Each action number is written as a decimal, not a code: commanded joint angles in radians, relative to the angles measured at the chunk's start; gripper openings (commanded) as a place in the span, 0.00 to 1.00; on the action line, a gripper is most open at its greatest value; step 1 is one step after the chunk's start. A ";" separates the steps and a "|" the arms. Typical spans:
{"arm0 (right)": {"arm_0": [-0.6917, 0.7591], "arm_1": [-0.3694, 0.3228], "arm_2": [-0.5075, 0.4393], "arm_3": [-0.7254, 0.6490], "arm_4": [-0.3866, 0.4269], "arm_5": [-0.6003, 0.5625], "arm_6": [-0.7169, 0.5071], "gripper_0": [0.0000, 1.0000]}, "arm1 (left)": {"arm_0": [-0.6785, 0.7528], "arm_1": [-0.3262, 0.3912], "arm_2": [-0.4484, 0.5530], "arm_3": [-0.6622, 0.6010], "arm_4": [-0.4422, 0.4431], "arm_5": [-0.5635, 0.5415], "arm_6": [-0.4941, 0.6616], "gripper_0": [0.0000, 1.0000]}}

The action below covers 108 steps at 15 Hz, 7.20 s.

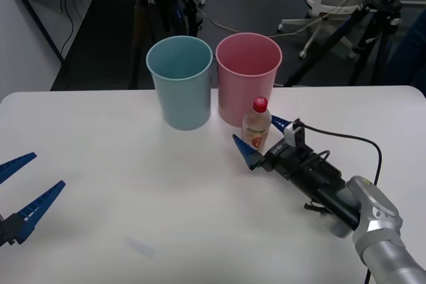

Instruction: Grasp the object on the table and drop it into the matching bin: aluminum can to the light blue bin, PET bottle to the pink bin.

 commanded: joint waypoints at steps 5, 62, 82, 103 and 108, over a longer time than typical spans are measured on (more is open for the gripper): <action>-0.006 0.005 0.001 0.000 0.000 0.011 0.008 1.00 | 0.000 0.000 0.000 0.000 0.000 0.000 0.000 1.00; 0.425 -1.004 0.304 -1.296 -0.859 0.653 -0.143 0.00 | 0.000 0.000 0.000 0.000 0.000 0.000 0.000 1.00; -0.619 -0.806 0.895 -0.644 -1.072 0.804 -0.278 0.00 | 0.000 0.000 0.000 0.000 0.000 0.000 0.000 1.00; -0.656 -0.595 0.875 -0.401 -0.940 0.788 -0.290 1.00 | 0.000 0.000 0.000 0.000 0.000 0.000 0.000 1.00; -0.656 -0.596 0.875 -0.404 -0.939 0.788 -0.295 1.00 | 0.000 0.000 0.000 0.000 0.000 0.000 0.000 1.00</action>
